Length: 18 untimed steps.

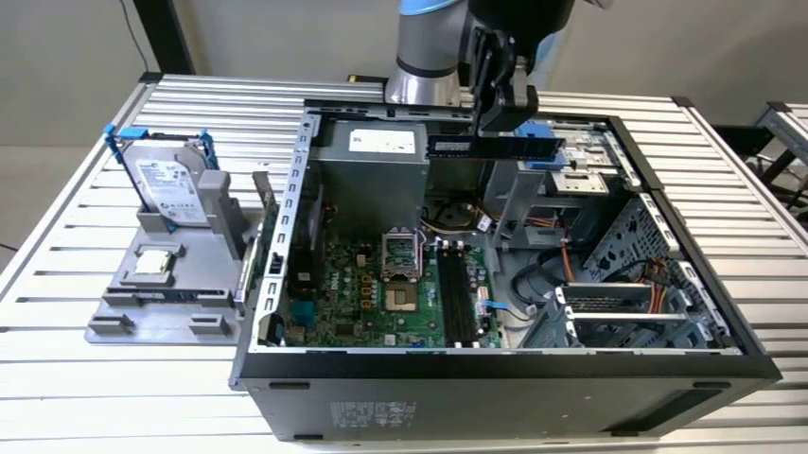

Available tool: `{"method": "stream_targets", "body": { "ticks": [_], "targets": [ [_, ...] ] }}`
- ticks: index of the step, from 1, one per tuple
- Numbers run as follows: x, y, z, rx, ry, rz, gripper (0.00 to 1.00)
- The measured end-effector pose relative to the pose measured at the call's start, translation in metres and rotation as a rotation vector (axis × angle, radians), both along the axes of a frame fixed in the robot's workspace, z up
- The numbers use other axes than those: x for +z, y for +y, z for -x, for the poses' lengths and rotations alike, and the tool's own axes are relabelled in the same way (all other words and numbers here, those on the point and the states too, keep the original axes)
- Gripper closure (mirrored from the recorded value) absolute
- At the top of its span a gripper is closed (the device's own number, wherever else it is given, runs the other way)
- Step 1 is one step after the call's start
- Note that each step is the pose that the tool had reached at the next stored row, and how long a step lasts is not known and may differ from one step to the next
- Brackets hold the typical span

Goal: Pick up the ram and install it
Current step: 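Pick up the ram and move it above insertion slot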

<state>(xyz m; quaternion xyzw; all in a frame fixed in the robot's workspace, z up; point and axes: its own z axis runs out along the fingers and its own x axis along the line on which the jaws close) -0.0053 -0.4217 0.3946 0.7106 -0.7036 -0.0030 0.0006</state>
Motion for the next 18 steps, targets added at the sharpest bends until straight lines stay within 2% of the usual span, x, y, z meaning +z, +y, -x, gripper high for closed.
{"method": "stream_targets", "body": {
  "ticks": [5,11,18],
  "targets": [
    [0.0000,0.0003,0.0038,0.000,0.0000,0.0001,1.00],
    [0.0000,0.0033,0.0044,-0.001,0.0000,0.0000,1.00],
    [0.0000,0.0037,0.0052,-0.010,0.0000,0.0000,1.00]
  ]
}}
